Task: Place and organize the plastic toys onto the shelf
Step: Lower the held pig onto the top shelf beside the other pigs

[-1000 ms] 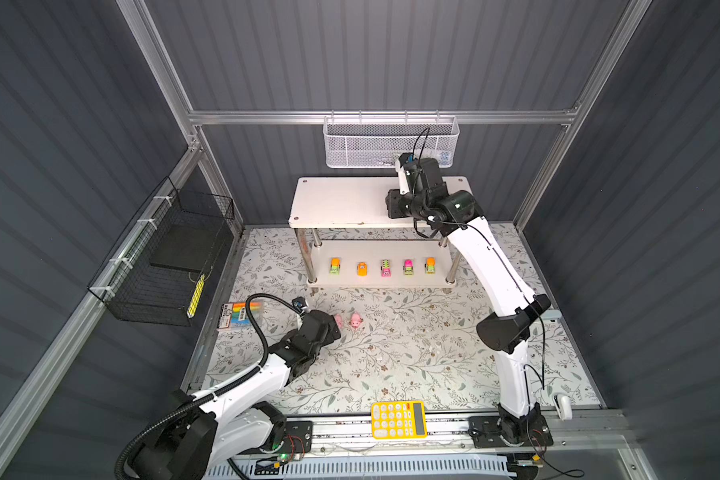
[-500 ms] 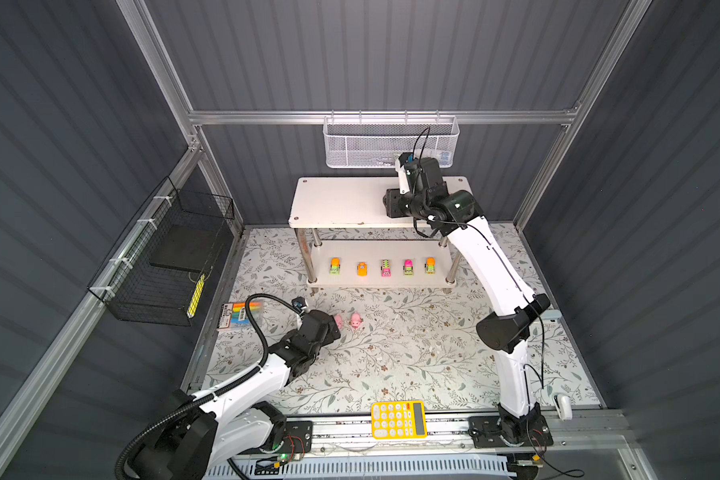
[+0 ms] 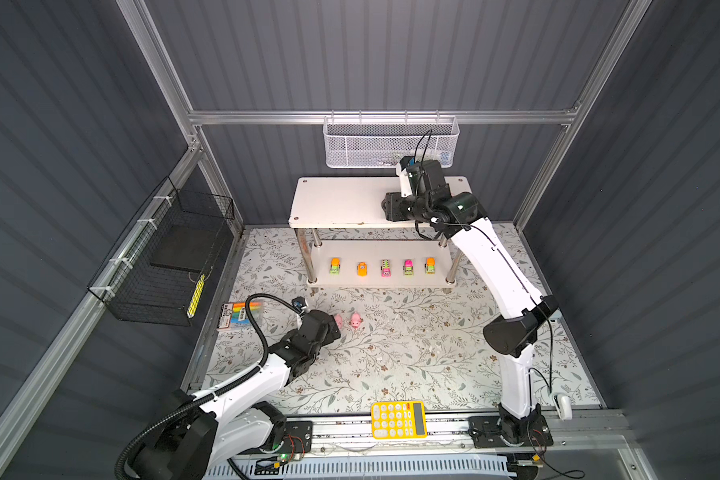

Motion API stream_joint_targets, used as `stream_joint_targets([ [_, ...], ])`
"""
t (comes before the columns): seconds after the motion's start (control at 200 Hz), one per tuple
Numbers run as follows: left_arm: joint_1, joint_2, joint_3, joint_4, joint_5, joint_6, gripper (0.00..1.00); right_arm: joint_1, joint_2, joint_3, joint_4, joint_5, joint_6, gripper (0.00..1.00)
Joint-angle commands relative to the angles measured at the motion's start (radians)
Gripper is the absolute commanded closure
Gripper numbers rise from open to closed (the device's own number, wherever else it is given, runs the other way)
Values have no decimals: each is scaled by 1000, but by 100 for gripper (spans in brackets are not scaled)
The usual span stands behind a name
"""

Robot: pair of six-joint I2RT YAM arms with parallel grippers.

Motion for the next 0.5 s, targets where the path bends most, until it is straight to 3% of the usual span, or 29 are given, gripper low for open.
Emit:
stream_joint_targets([
  [0.0, 10, 7, -16, 8, 5, -15, 4, -4, -39, -36, 29, -9, 19, 43],
  [0.495, 10, 3, -23, 13, 7, -19, 4, -2, -21, -16, 41, -44, 19, 41],
])
